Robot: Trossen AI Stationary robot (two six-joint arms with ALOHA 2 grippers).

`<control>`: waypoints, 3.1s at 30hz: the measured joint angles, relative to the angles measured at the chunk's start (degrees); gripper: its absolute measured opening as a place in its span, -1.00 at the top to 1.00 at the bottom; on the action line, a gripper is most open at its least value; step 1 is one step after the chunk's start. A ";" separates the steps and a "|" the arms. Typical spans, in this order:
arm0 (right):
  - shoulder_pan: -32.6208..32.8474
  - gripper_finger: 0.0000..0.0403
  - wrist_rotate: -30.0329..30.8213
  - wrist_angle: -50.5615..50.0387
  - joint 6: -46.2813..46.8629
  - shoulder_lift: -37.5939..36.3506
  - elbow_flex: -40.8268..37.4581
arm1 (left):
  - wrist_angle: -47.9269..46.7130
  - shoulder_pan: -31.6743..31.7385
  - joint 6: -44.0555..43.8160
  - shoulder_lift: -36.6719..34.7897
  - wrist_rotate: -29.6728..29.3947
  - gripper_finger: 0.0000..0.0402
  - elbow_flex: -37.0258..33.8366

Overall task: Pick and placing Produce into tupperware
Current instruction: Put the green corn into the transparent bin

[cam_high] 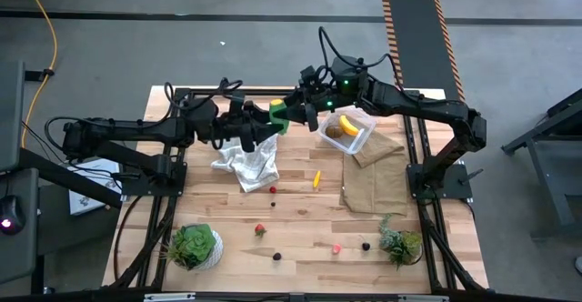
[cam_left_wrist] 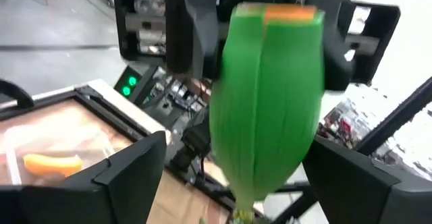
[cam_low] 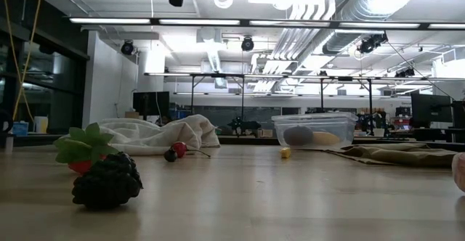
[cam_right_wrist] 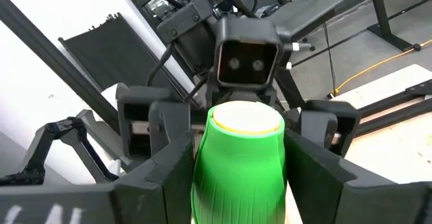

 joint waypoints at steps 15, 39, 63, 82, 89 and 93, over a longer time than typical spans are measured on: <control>0.00 0.08 7.53 1.98 -0.31 -0.04 0.00 | -4.74 0.00 0.03 0.00 5.88 -0.63 0.00; -4.92 0.08 14.47 -0.38 -0.05 -2.11 0.00 | -14.54 -0.02 2.78 -4.88 2.94 -0.63 0.00; -13.76 0.08 18.83 -46.03 -15.23 -4.14 0.00 | -30.99 0.00 1.46 -8.79 -7.73 -0.63 0.00; -18.91 0.08 19.74 -55.59 -24.46 5.80 0.00 | -31.75 -0.04 0.61 -8.76 -7.08 -0.63 0.00; -19.14 0.08 19.70 -57.13 -24.89 5.92 0.00 | -32.19 -0.04 0.59 -8.76 -7.08 -0.63 0.00; -19.31 0.08 19.74 -57.90 -25.83 5.39 -1.40 | -32.19 -0.04 0.59 -8.76 -7.08 -0.63 0.00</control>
